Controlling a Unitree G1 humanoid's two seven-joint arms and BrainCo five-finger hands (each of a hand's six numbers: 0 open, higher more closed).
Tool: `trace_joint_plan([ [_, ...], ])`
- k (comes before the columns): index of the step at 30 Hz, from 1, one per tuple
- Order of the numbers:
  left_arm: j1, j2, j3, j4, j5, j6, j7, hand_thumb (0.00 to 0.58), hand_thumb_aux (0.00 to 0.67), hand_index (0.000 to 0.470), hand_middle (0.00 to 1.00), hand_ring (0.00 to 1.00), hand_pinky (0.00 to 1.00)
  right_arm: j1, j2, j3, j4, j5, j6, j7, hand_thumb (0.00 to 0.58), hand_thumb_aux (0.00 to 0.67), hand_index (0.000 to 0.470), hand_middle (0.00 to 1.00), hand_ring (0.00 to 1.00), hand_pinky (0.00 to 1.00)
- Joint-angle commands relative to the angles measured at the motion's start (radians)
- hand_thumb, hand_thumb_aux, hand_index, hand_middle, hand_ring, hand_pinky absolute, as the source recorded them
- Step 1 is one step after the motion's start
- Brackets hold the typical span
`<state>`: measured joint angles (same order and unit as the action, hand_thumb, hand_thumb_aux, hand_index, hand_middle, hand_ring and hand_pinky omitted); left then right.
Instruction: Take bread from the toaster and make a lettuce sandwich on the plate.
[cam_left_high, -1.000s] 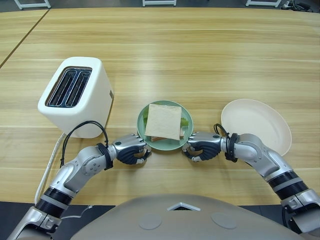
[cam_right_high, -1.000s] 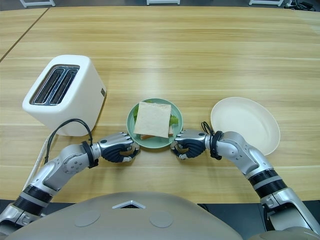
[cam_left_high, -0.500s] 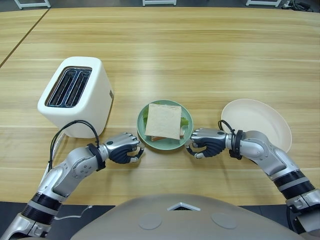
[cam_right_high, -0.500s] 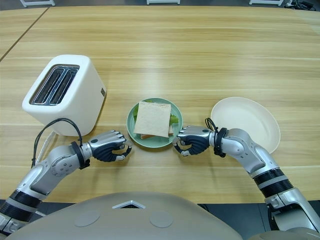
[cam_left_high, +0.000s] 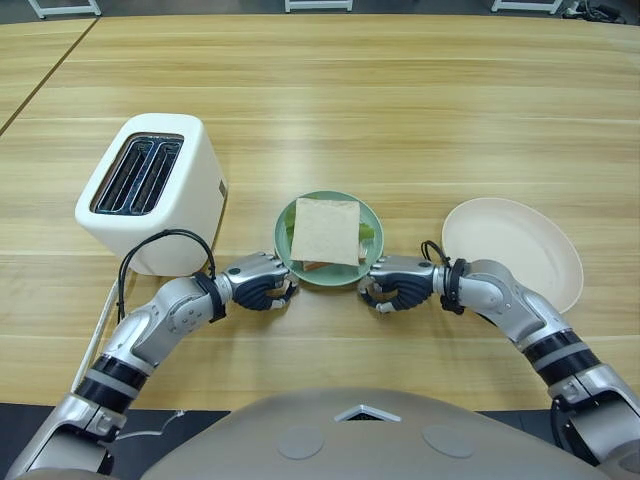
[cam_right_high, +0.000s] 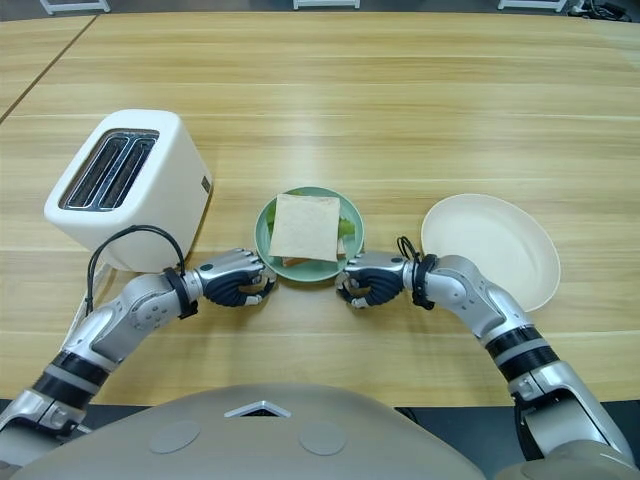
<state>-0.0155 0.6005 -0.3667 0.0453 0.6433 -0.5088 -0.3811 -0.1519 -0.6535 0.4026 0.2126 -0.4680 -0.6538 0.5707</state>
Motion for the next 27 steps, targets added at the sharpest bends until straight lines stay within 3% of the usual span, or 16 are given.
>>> trace_joint_plan([
  [1,-0.105,-0.051,-0.029,0.117,0.02,0.017,0.02,0.58,0.67,0.47,1.0,1.0,1.0,-0.115,0.06,0.035,0.147,-0.067,0.014,-0.039,0.58,0.67,0.47,1.0,1.0,1.0],
  [4,-0.214,-0.1,-0.049,0.252,0.023,0.024,0.042,0.58,0.67,0.47,1.0,1.0,1.0,-0.242,0.108,0.058,0.313,-0.121,0.007,-0.112,0.58,0.67,0.47,0.99,0.99,0.99],
  [9,-0.383,-0.15,-0.057,0.487,0.016,0.007,0.115,0.58,0.67,0.47,1.0,1.0,1.0,-0.353,0.155,0.092,0.48,-0.148,-0.041,-0.179,0.58,0.67,0.47,0.99,0.99,0.99],
  [17,-0.418,-0.143,-0.073,0.577,0.015,-0.036,0.185,0.58,0.67,0.47,1.0,1.0,1.0,-0.396,0.157,0.12,0.56,-0.16,-0.091,-0.244,0.58,0.67,0.47,0.99,0.99,0.99],
  [22,-0.304,-0.103,-0.061,0.395,-0.002,-0.032,0.161,0.58,0.67,0.47,1.0,1.0,1.0,-0.359,0.111,0.077,0.447,-0.133,-0.107,-0.277,0.58,0.67,0.47,0.99,0.99,0.99],
  [27,-0.021,-0.047,0.027,-0.111,-0.075,0.053,0.1,0.58,0.67,0.47,1.0,1.0,1.0,-0.212,0.033,-0.06,0.2,0.045,-0.123,-0.282,0.58,0.67,0.47,0.99,0.99,0.99],
])
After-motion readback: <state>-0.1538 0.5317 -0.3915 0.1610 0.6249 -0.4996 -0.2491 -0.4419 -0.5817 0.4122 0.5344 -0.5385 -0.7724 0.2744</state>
